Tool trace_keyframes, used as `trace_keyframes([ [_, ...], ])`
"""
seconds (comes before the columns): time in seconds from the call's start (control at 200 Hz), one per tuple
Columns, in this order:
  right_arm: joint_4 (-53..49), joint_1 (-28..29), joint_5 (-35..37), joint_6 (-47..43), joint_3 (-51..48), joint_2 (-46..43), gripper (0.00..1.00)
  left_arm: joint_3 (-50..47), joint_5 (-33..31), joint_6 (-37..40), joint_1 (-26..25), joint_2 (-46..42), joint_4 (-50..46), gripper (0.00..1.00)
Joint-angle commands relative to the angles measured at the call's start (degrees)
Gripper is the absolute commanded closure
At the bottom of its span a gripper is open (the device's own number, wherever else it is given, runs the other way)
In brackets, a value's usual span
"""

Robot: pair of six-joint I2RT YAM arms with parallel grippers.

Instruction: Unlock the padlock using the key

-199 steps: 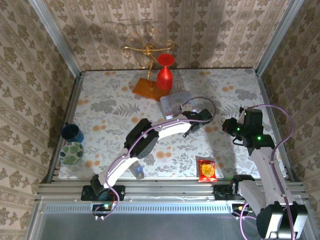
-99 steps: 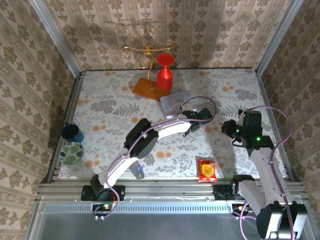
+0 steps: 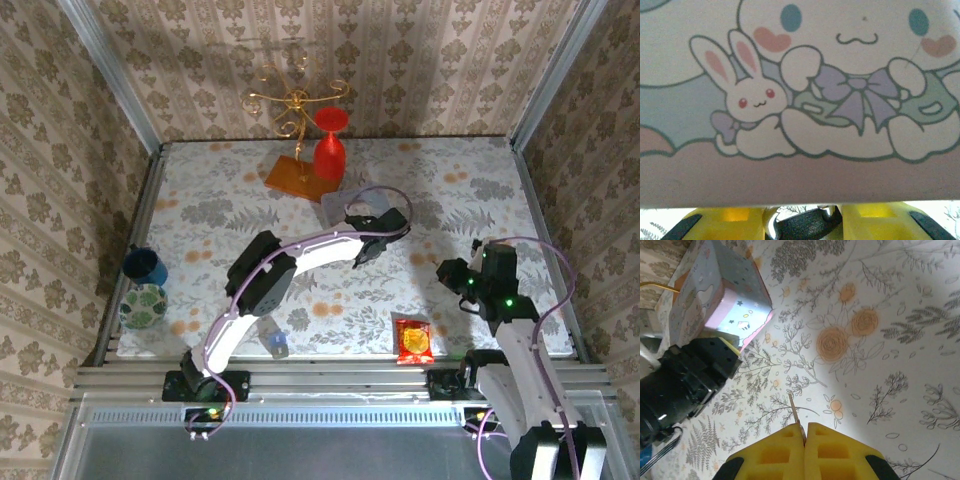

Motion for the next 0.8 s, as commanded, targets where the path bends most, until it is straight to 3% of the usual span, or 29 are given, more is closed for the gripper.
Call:
trace_keyframes([
  [0.0,8.37,1.09,-2.97,6.46,-5.04,-3.2,1.0,-1.07,5.14,-3.72,0.72,-4.02,2.58,1.0],
  [0.32,19.83,9.48,2.8,12.99,-13.31,-7.6,1.0,-5.06,17.0,-8.7,3.16,-7.3,9.44,1.0],
  [0.45,27.68,12.76,4.49,14.02,-14.62,-2.14,1.0,-4.87,20.37,-10.09,3.89,-7.95,10.28,1.0],
  [0.795,48.05,14.05,2.34,13.17,-14.98,11.82,1.0,-5.7,26.64,-11.93,5.34,-10.4,13.16,1.0],
])
